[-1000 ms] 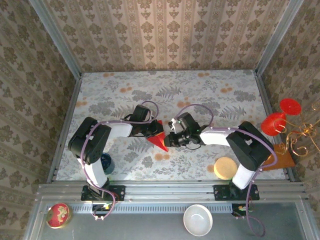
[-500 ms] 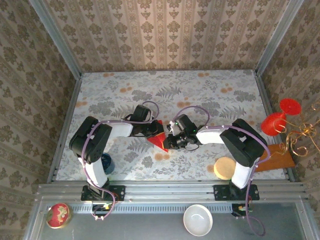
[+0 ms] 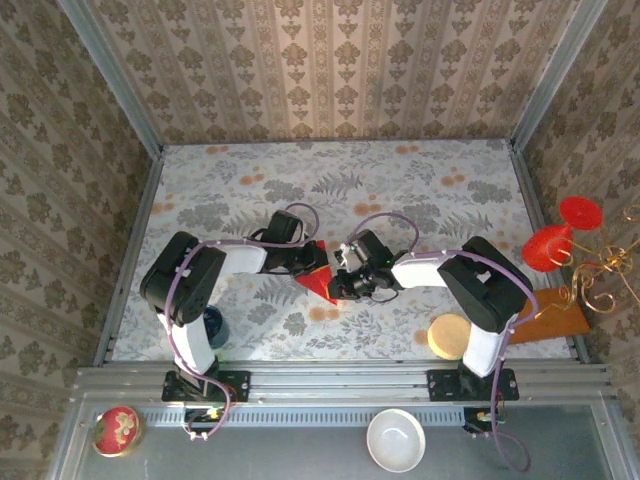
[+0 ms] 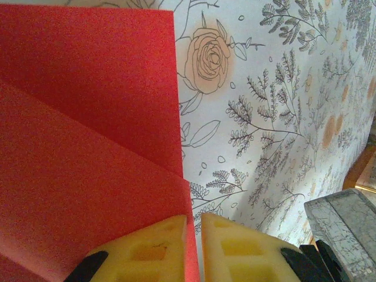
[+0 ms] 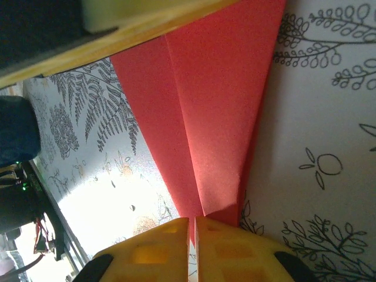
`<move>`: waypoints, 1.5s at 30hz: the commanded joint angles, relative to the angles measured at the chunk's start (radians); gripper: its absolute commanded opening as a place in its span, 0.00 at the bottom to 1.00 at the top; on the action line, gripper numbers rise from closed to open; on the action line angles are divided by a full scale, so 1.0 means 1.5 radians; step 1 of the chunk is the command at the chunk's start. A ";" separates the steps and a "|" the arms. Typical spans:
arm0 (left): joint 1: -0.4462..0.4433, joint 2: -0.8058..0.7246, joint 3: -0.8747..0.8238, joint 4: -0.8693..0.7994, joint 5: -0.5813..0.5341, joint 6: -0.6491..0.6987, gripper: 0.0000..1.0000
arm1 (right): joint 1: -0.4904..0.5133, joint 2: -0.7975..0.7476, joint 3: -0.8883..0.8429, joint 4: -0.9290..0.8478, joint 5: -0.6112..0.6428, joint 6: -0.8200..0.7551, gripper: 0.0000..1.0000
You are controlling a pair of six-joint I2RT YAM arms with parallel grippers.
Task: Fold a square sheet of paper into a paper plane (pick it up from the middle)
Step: Fourth fold the wing at the center of the table.
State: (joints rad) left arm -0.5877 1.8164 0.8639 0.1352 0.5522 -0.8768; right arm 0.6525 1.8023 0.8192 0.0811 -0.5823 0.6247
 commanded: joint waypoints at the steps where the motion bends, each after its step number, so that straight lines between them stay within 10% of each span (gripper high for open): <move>1: -0.002 0.010 0.016 -0.009 0.007 0.019 0.15 | 0.004 0.015 0.011 -0.031 0.009 -0.014 0.14; 23: -0.001 -0.158 -0.060 -0.054 -0.035 0.056 0.15 | 0.004 0.039 0.037 -0.186 0.035 -0.085 0.12; 45: -0.007 -0.033 -0.037 0.015 -0.017 0.030 0.14 | 0.004 0.051 0.039 -0.186 0.037 -0.080 0.11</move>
State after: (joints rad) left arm -0.6067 1.7515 0.7883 0.1318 0.5137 -0.8257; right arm 0.6525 1.8256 0.8906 -0.1032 -0.5835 0.5186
